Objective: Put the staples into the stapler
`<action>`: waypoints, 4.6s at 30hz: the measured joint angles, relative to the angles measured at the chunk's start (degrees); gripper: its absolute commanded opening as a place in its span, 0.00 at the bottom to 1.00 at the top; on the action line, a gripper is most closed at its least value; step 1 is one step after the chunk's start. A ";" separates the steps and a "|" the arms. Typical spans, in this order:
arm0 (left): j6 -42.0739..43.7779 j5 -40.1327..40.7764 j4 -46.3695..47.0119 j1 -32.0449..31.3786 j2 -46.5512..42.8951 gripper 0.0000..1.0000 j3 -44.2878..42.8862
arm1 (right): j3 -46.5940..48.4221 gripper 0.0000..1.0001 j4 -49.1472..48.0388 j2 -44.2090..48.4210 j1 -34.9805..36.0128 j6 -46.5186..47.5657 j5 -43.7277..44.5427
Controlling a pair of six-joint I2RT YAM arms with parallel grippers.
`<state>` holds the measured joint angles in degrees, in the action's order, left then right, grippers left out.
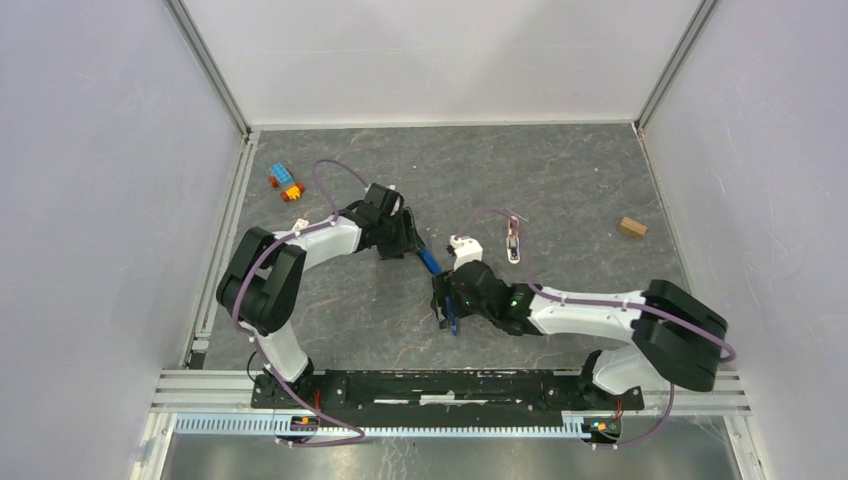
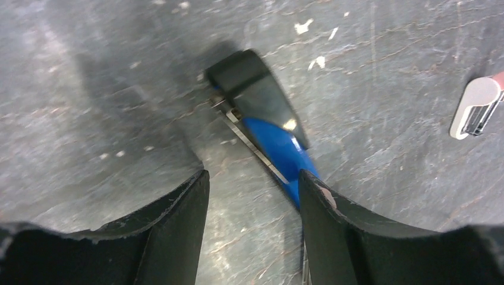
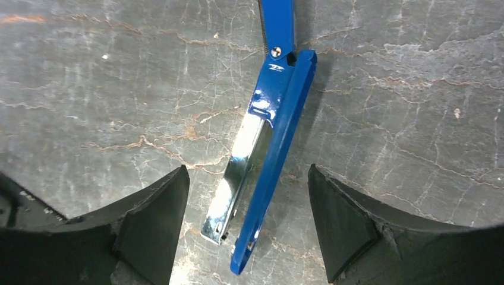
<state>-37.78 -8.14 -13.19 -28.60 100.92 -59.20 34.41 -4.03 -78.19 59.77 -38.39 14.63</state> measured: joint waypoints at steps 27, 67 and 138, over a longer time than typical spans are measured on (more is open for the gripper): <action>-1.11 -6.25 6.97 2.71 -10.36 0.26 16.48 | 3.89 0.25 0.24 -10.75 2.62 2.54 1.03; -6.40 -2.47 -1.79 -3.23 -23.26 0.76 10.19 | -21.27 0.17 -48.72 -4.35 -11.19 -20.00 -29.03; 5.77 18.10 -28.11 -4.52 -2.51 0.95 -31.58 | -20.24 0.98 9.11 48.39 -12.59 2.45 3.17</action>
<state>-32.01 9.96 -41.30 -33.12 98.41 -90.78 14.17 5.08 -29.80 47.18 -35.94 17.80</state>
